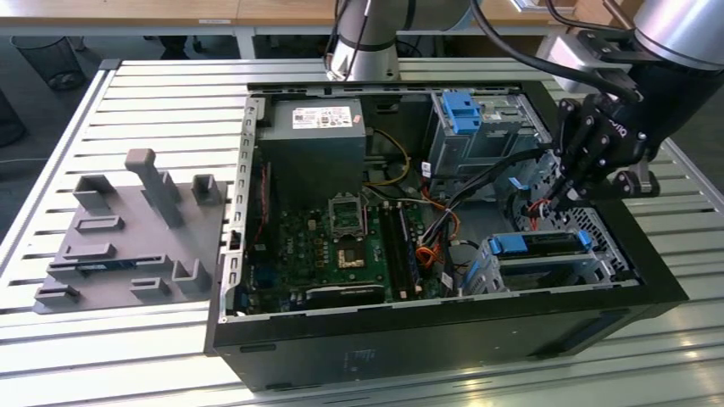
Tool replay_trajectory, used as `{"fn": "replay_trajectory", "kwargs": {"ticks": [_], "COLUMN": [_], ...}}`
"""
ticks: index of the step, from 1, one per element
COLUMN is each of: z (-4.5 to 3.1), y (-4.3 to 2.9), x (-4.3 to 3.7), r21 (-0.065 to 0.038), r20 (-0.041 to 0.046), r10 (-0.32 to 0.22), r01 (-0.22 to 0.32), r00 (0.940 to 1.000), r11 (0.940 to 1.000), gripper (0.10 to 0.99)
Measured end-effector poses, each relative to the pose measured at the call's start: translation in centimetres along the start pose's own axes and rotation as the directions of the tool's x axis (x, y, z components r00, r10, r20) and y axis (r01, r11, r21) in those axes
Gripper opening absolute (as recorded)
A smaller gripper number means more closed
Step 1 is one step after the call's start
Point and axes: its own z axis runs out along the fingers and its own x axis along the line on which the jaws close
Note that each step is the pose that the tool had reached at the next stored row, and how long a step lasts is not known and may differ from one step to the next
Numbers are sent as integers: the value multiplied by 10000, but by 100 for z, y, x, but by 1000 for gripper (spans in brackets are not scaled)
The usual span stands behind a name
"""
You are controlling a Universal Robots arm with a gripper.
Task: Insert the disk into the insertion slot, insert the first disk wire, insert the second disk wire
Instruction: 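Insert the first disk wire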
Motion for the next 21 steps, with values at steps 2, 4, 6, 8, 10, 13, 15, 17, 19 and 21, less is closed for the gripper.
{"fn": "replay_trajectory", "kwargs": {"ticks": [2,4,6,8,10,13,15,17,19,21], "z": [0,0,4,5,5,6,6,9,12,14], "y": [0,0,3,4,6,12,18,29,47,68], "x": [1,1,10,11,12,15,17,20,23,25], "r21": [2,2,6,6,9,20,33,69,141,245], "r20": [-7,-9,1,2,2,1,1,2,1,-1], "r10": [-148,-174,-179,-179,-179,-178,-178,-178,-178,-178], "r01": [148,174,179,179,179,178,178,178,178,178], "r00": [9999,9998,9998,9998,9998,9998,9998,9998,9998,9998], "r11": [9999,9998,9998,9998,9998,9998,9998,9998,9997,9995], "gripper": [161,161,161,161,161,161,161,161,161,161]}}
